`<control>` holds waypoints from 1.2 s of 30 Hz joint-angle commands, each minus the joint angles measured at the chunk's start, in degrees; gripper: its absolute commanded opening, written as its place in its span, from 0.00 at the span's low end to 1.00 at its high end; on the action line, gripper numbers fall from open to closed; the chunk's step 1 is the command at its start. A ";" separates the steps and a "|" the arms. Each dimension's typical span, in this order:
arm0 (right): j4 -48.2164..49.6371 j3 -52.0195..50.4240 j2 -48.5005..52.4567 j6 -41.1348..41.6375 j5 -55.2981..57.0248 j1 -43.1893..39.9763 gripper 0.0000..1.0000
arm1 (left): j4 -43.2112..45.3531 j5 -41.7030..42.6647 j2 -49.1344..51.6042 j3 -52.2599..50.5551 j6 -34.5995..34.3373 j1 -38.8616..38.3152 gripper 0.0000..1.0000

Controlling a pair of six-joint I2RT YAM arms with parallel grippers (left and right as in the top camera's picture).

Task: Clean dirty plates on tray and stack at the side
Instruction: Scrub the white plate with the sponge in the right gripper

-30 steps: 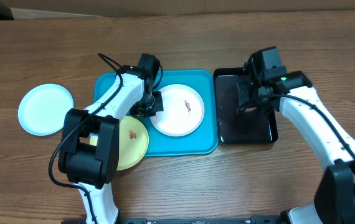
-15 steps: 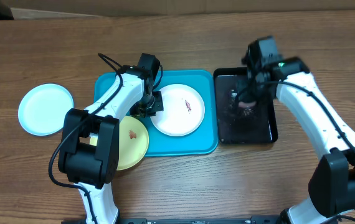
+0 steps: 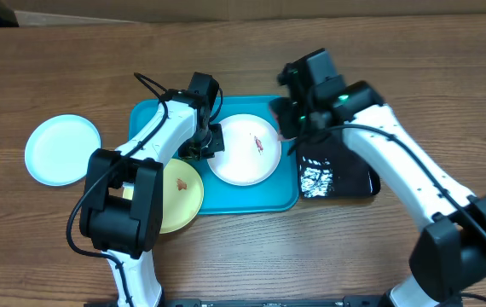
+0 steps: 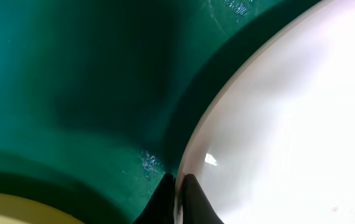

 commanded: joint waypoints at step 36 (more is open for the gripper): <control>8.50 0.00 21.92 5.92 5.40 11.63 0.04 | -0.28 -0.17 0.83 -0.31 -0.20 -0.39 0.04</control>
